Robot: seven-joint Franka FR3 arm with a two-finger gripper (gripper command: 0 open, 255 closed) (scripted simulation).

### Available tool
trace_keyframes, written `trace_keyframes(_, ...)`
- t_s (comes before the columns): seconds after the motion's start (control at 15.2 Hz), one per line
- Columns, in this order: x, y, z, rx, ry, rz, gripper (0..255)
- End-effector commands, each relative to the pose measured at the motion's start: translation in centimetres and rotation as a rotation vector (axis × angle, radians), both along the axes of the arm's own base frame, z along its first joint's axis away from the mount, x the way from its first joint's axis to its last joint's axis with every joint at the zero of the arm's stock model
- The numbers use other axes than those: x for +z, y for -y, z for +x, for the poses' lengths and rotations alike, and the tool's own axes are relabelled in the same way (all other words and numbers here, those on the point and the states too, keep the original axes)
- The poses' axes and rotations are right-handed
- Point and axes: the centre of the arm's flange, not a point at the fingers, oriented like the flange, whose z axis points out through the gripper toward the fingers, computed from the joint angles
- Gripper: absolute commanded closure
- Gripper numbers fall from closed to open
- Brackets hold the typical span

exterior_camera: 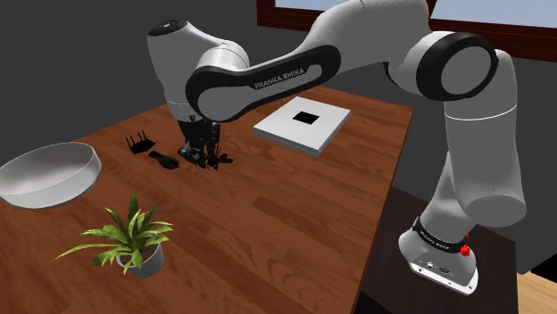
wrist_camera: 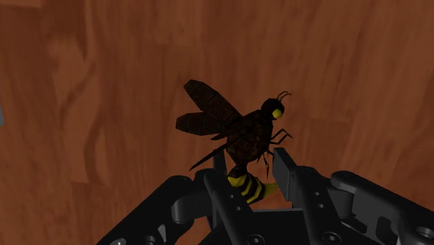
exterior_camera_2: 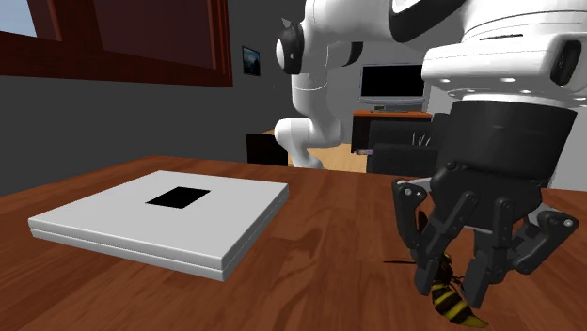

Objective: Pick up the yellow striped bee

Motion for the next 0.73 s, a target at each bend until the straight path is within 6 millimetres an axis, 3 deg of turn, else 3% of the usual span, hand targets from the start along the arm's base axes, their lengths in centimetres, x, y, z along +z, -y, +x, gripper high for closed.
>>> trace_keyframes(0.0, 1.1, 0.0, 0.0, 0.000, 0.000, 0.000, 255)
trace_keyframes(0.53, 5.3, 0.0, 0.0, 0.000, 0.000, 0.000, 255)
trace_keyframes(0.66, 5.4, 0.0, 0.0, 0.000, 0.000, 0.000, 255)
